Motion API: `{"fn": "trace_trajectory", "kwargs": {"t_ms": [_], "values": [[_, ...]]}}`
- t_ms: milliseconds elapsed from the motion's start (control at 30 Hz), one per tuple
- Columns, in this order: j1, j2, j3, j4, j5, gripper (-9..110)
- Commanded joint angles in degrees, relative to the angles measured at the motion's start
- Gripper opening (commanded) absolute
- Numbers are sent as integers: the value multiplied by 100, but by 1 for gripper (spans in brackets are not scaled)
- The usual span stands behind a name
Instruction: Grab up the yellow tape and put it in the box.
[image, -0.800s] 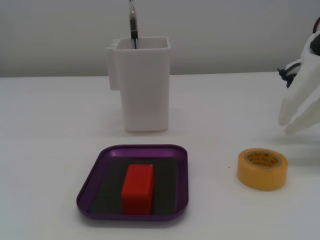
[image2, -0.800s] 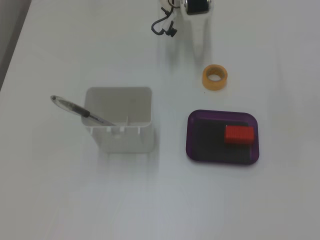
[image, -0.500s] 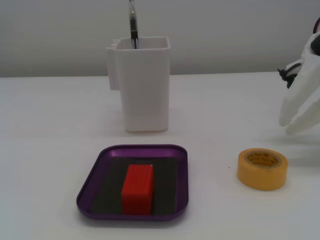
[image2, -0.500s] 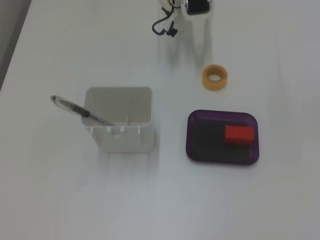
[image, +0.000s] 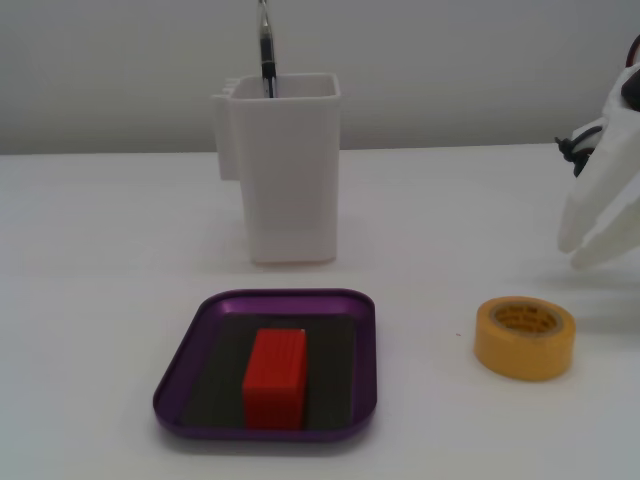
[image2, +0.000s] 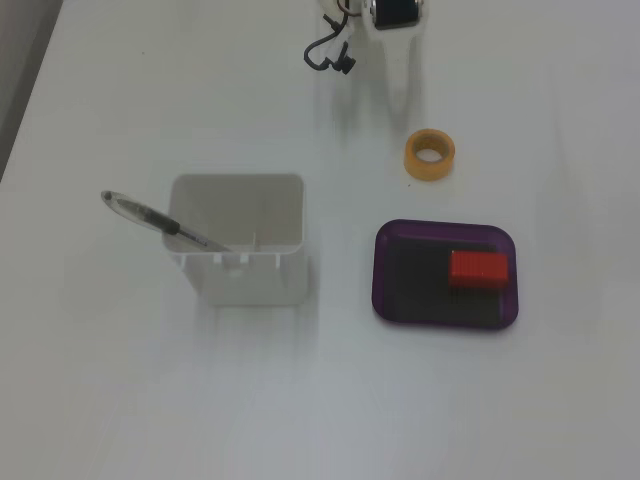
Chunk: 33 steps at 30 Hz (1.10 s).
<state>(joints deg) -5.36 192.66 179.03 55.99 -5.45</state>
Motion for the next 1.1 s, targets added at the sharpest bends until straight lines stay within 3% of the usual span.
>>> {"fn": "trace_trajectory", "kwargs": {"t_ms": [0,267,533,700,1067], "values": [[18,422,-334,-26,18,0],[70,-158,-1969,264,-44,0],[-211,-3823,-3683,281,18,1],[-853,-5889,-4764,765,9,13],[-1371,-7857,-5607,562,290,16]]}}
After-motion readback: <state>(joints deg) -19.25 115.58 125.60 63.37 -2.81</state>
